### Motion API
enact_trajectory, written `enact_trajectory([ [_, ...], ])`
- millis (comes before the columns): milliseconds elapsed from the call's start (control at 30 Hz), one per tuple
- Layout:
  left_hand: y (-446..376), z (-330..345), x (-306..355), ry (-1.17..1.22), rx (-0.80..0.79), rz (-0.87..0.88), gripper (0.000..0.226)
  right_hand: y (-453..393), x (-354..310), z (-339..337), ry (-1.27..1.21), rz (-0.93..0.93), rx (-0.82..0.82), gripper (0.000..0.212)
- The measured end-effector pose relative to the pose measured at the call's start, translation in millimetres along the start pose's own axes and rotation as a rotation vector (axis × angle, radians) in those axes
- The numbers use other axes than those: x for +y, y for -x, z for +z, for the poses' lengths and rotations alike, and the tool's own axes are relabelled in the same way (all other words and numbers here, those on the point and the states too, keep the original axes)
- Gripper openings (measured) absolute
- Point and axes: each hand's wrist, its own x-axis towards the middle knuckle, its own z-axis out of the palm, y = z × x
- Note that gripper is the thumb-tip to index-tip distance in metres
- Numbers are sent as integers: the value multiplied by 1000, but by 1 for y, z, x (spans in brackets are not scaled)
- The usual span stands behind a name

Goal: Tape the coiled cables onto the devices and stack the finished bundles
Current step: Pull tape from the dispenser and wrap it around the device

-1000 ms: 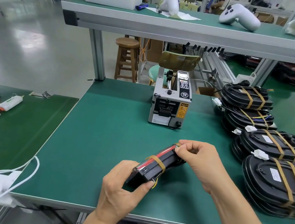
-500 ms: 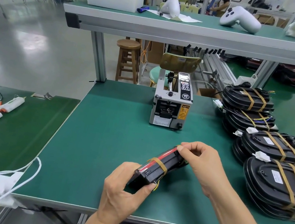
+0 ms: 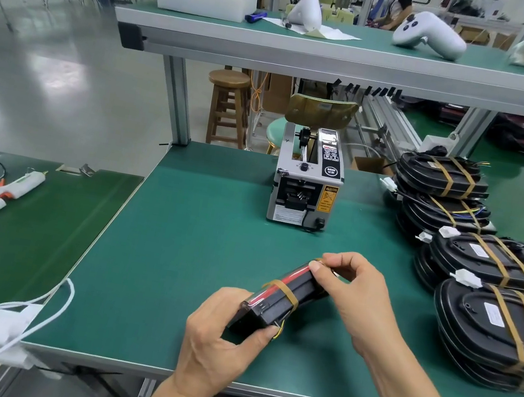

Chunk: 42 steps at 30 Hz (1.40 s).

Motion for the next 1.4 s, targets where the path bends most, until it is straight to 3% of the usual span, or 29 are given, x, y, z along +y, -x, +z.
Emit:
enact_trajectory([
  [200,0,0,0,-7,6,-16,28,3,2,4,38,-12,-35,36],
  [333,0,0,-1,-2,14,-36,28,-1,4,0,-107,-43,28,19],
  [500,2,0,-3,-12,16,-68,30,-6,21,-12,-12,-13,2,15],
  [700,1,1,-1,18,18,-95,33,-6,19,-11,121,-45,-230,49],
  [833,1,0,-2,25,24,-119,32,-10,16,-4,271,-73,-311,53],
  [1000,1,-1,-2,44,34,-167,36,-13,19,-1,255,-53,-330,56],
  [1133,1,-4,-2,65,3,-177,36,-13,9,0,301,-98,-306,79],
  [1400,-2,0,-3,86,-42,-145,37,-12,-18,-4,307,-93,-272,54],
])
